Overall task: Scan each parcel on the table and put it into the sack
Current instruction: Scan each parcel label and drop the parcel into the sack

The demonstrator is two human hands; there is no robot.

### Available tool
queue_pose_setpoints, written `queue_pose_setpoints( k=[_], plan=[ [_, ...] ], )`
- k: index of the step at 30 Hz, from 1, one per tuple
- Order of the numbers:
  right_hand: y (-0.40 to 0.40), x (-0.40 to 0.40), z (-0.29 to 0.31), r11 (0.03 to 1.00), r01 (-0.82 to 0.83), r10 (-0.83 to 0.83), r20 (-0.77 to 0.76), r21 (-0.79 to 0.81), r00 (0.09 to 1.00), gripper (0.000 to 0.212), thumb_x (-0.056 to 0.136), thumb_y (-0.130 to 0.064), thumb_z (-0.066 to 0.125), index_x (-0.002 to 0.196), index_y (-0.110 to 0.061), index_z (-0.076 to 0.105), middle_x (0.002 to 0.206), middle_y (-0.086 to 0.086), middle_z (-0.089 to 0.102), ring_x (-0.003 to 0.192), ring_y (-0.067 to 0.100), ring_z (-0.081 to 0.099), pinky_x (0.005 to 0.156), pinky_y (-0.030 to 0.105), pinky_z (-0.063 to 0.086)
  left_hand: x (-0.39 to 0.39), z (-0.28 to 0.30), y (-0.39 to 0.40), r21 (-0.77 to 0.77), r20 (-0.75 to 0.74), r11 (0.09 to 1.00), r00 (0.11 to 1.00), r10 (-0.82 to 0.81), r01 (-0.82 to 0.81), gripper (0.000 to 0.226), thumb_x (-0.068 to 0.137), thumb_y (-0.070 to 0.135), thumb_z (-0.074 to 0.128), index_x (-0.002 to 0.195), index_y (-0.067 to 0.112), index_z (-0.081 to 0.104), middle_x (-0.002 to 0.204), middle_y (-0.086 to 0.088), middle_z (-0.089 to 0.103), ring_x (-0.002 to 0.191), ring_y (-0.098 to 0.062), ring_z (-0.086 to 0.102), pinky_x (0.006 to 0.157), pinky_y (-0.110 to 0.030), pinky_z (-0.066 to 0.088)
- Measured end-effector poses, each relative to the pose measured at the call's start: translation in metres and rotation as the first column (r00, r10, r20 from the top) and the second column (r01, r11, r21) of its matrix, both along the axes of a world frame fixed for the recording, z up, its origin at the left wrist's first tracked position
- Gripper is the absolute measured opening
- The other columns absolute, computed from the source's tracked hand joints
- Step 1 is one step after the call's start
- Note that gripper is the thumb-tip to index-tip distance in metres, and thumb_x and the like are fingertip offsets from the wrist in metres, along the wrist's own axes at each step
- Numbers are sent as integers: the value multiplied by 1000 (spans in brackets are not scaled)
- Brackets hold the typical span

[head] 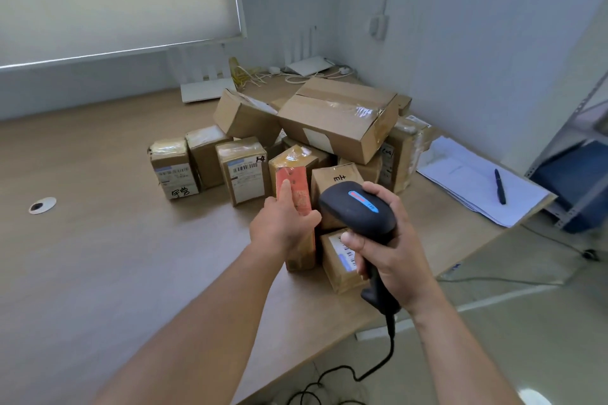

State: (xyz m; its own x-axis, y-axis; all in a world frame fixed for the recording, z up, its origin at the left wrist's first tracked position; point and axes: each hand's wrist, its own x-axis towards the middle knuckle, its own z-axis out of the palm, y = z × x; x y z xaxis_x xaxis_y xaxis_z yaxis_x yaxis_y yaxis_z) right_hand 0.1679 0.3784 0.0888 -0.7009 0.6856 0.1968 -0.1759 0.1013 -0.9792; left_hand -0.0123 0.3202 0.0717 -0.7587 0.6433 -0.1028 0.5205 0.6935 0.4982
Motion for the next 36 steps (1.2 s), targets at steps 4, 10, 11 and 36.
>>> queue_pose_setpoints(
  k=[4,10,11,36],
  plan=[
    [-4,-1,-1,1000,-24,24,-1,5,1000,69,68,-20,80,128,-39,52,113,12,58,70,11,58,65,23,49,-7,0,-16,28,10,998,998,60,-60,79,86,50,54,151,31,12,135,-9,46,112,-26,53,76,-34,48],
    [-30,0,5,987,-158,157,-26,-28,987,65,74,-8,74,125,-41,52,107,17,58,48,25,50,46,32,46,-9,-1,-73,147,34,972,983,180,-183,69,85,43,52,147,33,24,129,-7,50,101,-22,56,73,-33,50],
    [-36,0,5,983,-181,181,-28,-21,983,64,76,-7,74,125,-42,52,105,15,58,47,24,50,46,32,46,-8,1,-86,164,45,963,977,209,-214,69,84,44,51,147,34,24,128,-8,50,102,-23,57,77,-37,53],
    [-272,-80,25,792,-610,610,-10,-27,792,72,81,14,68,112,-50,56,112,13,60,45,24,46,43,30,42,0,5,-423,296,141,618,673,726,-728,67,92,34,49,152,31,18,130,-12,39,89,-15,37,83,-29,32]
  ],
)
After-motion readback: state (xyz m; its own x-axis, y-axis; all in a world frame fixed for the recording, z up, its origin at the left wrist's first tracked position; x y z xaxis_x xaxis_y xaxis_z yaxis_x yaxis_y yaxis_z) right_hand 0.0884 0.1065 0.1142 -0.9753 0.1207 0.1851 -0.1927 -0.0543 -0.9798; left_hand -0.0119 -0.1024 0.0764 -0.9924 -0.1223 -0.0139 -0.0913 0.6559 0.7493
